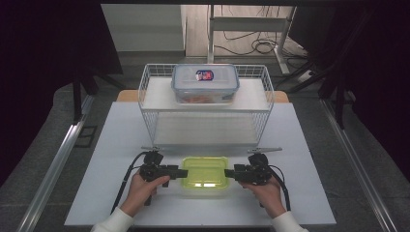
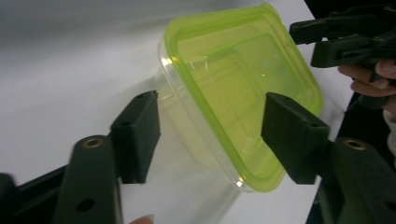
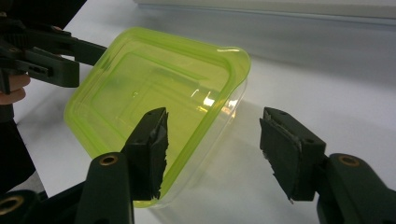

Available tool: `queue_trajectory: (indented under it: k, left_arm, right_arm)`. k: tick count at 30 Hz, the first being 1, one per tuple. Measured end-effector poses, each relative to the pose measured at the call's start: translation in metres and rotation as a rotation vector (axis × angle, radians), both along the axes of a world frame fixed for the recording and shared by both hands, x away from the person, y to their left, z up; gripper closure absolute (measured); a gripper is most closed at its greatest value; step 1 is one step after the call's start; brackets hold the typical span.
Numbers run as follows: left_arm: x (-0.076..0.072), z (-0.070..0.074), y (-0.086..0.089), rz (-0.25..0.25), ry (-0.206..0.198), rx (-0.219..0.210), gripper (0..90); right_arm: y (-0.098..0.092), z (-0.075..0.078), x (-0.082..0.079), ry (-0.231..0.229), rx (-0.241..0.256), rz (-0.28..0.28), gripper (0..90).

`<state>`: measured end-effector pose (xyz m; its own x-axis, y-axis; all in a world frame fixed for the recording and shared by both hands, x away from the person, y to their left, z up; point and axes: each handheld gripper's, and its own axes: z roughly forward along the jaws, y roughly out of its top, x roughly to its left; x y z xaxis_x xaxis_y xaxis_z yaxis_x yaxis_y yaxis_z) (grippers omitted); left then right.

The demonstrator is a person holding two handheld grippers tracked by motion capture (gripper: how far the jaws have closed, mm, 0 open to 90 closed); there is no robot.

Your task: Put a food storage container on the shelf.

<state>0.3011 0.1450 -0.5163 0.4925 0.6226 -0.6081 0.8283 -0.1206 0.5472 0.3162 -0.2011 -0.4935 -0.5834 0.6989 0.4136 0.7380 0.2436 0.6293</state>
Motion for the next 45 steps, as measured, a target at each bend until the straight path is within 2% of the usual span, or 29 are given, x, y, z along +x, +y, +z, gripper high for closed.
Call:
queue_trajectory:
  k: [5, 14, 19, 24, 26, 29, 31, 35, 39, 45]
  left_arm:
    - [0.001, -0.003, -0.003, -0.018, 0.012, -0.022, 46.8]
    - [-0.001, -0.004, -0.004, -0.021, 0.010, -0.012, 55.3]
    - [-0.004, -0.003, -0.007, -0.025, -0.020, 0.029, 63.0]
    - [-0.007, -0.003, -0.007, -0.022, -0.036, 0.029, 67.6]
    - [-0.010, -0.004, -0.004, -0.012, -0.030, -0.001, 70.2]
    - [-0.012, -0.003, -0.004, -0.008, -0.035, -0.003, 71.0]
    - [-0.015, -0.002, -0.005, -0.005, -0.048, 0.008, 71.3]
    - [-0.019, 0.000, -0.007, 0.005, -0.068, 0.018, 72.1]
    - [-0.027, 0.006, -0.010, 0.019, -0.113, 0.000, 75.4]
    - [-0.029, 0.007, -0.011, 0.015, -0.124, 0.006, 77.1]
  right_arm:
    - [0.002, -0.004, 0.002, 0.019, 0.016, 0.008, 46.4]
    - [0.007, -0.009, 0.002, 0.036, 0.011, 0.025, 51.4]
    - [0.008, -0.009, 0.001, 0.051, 0.016, 0.037, 62.1]
    - [0.006, -0.009, 0.000, 0.066, 0.035, 0.040, 64.8]
    - [0.006, -0.008, -0.002, 0.066, 0.046, 0.042, 67.0]
    - [0.004, -0.008, -0.003, 0.069, 0.056, 0.039, 69.1]
    - [0.002, -0.008, -0.004, 0.080, 0.077, 0.033, 71.1]
    - [0.002, -0.007, -0.006, 0.078, 0.075, 0.028, 72.4]
    - [-0.002, -0.004, -0.008, 0.065, 0.083, 0.015, 76.3]
    - [-0.005, -0.003, -0.009, 0.068, 0.100, 0.007, 78.1]
